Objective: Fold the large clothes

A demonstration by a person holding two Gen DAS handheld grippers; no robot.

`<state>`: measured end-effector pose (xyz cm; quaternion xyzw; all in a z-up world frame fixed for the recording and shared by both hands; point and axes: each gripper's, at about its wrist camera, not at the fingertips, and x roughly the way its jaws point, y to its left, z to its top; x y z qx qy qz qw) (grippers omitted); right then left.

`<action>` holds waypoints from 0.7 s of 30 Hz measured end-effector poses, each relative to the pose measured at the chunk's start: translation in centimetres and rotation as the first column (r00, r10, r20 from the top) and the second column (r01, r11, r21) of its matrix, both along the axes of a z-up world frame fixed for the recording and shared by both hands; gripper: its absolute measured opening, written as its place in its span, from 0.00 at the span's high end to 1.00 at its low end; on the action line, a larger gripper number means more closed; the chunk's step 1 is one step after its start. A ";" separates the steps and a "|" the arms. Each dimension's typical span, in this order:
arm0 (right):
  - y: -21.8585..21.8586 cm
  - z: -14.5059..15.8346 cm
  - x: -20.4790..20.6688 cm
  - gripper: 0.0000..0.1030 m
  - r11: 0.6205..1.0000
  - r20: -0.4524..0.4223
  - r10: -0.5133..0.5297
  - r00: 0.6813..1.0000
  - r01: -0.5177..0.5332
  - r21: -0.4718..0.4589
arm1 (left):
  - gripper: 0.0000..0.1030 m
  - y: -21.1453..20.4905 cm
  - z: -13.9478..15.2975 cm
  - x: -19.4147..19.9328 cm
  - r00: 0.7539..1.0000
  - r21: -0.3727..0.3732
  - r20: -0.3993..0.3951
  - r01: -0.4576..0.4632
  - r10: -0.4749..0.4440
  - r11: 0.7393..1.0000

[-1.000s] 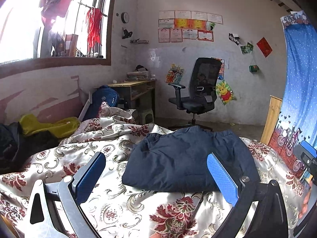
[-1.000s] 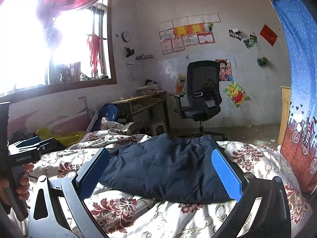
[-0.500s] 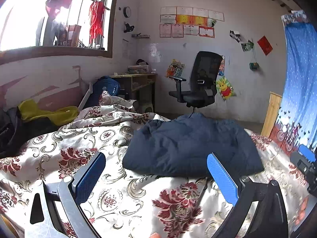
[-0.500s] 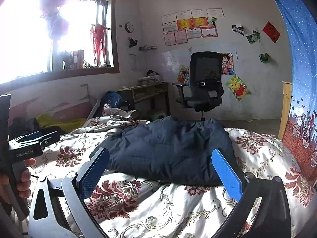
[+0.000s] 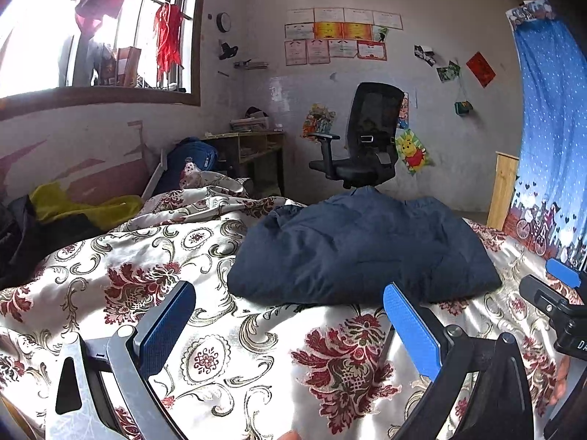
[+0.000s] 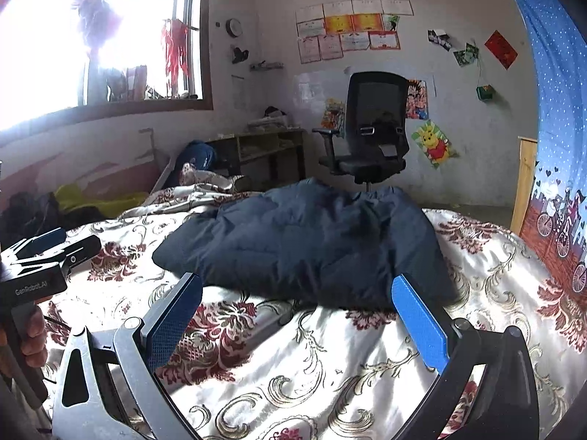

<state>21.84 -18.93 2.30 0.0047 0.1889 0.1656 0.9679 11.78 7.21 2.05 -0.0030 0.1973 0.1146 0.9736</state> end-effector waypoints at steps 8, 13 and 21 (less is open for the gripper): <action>0.3 -0.7 0.2 0.01 1.000 -0.012 -0.013 1.000 0.013 -0.023 | 0.00 0.1 -1.6 0.4 0.999 -0.008 -0.040 0.004 -0.004 1.000; 0.2 -0.9 0.4 0.01 1.000 -0.024 -0.021 0.999 0.020 -0.009 | 0.00 -0.2 -2.0 0.4 0.999 0.020 -0.047 0.012 -0.011 1.000; 0.5 -1.2 0.5 0.01 0.999 -0.032 -0.026 0.999 0.025 -0.029 | 0.00 -0.5 -2.0 0.3 0.999 0.022 -0.047 0.017 -0.016 1.000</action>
